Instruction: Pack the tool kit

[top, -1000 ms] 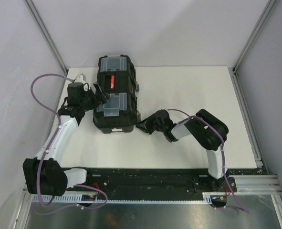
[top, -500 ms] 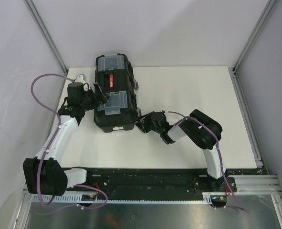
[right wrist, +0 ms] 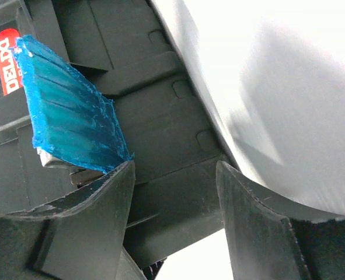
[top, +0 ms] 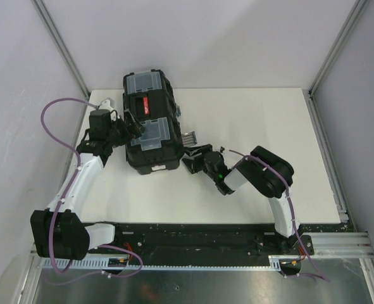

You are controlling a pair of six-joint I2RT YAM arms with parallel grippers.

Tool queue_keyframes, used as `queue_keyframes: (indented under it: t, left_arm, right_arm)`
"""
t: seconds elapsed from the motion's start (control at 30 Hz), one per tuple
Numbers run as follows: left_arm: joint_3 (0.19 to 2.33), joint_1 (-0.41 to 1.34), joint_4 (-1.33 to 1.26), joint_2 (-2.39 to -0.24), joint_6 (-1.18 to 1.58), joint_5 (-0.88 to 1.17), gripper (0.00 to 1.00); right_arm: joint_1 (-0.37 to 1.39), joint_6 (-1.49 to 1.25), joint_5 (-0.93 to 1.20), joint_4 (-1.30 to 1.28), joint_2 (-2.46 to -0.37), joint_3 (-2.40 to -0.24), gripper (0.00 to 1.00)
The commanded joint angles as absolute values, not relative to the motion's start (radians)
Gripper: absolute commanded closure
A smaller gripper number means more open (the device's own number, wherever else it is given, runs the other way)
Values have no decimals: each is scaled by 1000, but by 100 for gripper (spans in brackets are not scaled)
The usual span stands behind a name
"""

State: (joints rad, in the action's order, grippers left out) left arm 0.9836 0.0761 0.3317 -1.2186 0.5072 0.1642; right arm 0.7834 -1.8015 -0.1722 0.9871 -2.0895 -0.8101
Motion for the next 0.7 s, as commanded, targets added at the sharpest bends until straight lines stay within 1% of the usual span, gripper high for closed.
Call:
queue_keyframes:
  t: [0.0,0.2,0.43,0.5,0.67]
  left_arm:
    - [966,106,459,-1237,508,291,8]
    - [967,106,458,-1237,507,284,8]
    - [961,106,458,-1229,502,274,9]
    - [959,106,458,-1230,501,272,9]
    - [962,108,459,-1234,497,272,9]
  right_arm:
    - [747,-1828,-157,1165,-2121,-818,32]
    - [730,-1702,-156,1106,-2047,-798,32]
    - [699,-1471,-180,894,-1917,-789,31]
    - [689,-1416,-190,888,-1899,-790,30]
    - [664,-1358,-130,1002,-1917,-804,30]
